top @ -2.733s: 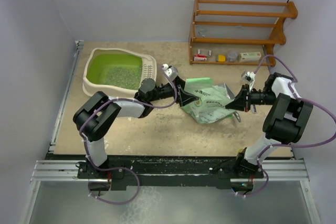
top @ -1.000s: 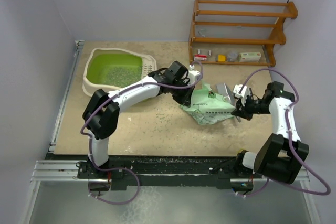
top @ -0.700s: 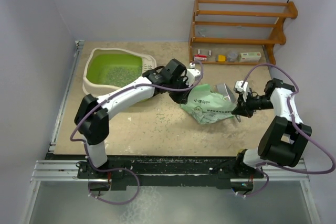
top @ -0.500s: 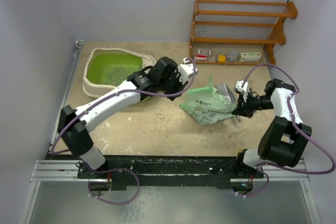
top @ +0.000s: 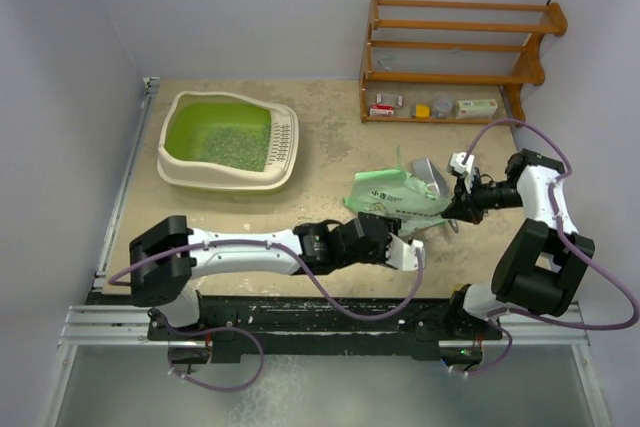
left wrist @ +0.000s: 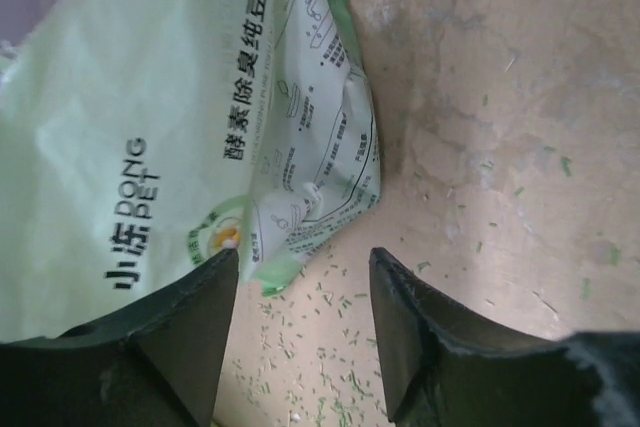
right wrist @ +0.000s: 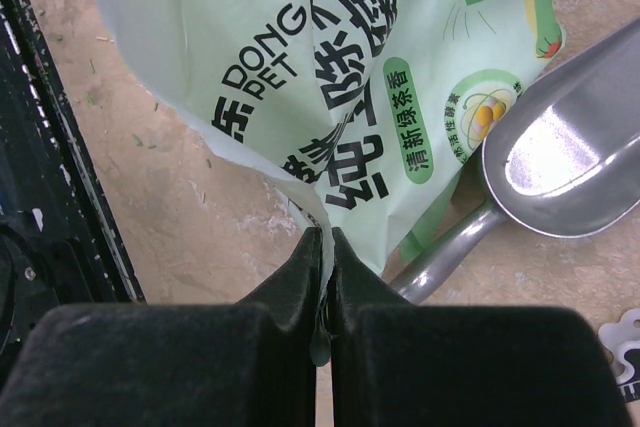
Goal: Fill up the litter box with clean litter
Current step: Adjust the cat litter bag at the center of the board, then close the cat litter bag at the center of the board.
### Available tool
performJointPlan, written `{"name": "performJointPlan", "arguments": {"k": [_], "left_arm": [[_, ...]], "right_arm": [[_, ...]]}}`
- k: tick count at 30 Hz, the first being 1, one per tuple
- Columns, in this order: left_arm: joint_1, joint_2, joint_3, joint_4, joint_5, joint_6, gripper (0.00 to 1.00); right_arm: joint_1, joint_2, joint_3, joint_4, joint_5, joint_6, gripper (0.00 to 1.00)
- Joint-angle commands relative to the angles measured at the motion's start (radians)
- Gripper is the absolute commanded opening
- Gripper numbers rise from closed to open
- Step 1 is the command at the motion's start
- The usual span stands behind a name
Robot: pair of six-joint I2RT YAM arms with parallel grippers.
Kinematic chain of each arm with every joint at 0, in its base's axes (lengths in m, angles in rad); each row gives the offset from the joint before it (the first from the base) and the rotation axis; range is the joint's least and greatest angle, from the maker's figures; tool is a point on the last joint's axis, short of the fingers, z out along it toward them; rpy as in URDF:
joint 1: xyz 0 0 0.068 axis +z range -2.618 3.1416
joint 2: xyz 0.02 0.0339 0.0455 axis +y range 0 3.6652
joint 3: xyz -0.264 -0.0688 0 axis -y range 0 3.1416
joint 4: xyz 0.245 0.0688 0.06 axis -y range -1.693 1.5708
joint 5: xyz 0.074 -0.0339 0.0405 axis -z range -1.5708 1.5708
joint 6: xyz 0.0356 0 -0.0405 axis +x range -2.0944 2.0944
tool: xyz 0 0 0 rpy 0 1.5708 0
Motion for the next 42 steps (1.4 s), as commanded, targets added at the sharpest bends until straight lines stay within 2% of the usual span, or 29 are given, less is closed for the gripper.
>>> {"name": "performJointPlan", "arguments": {"k": [1,3,10,18,25,32,42], "left_arm": [[-0.022,0.013,-0.135,0.449,-0.214,0.234,0.57],[-0.023,0.039,-0.167,0.587,-0.256,0.285,0.67],[-0.015,0.154,-0.140,0.810,-0.291,0.435,0.83],[0.053,0.230,-0.018,0.651,-0.203,0.429,0.84],[0.133,0.210,0.087,0.398,-0.089,0.372,0.78],[0.181,0.246,0.189,0.124,0.042,0.362,0.73],[0.230,0.298,0.246,-0.010,0.072,0.439,0.49]], "right_arm": [[-0.002,0.001,0.044,-0.066,-0.028,-0.044,0.02],[-0.002,-0.001,0.043,-0.078,-0.026,-0.060,0.02],[-0.002,-0.025,0.008,-0.091,-0.016,-0.088,0.02],[-0.003,-0.075,-0.043,-0.110,-0.023,-0.131,0.02],[-0.003,-0.134,-0.088,-0.118,-0.011,-0.164,0.03],[-0.002,-0.121,-0.065,-0.144,-0.026,-0.184,0.03],[-0.002,-0.100,-0.035,-0.190,-0.052,-0.217,0.03]]}}
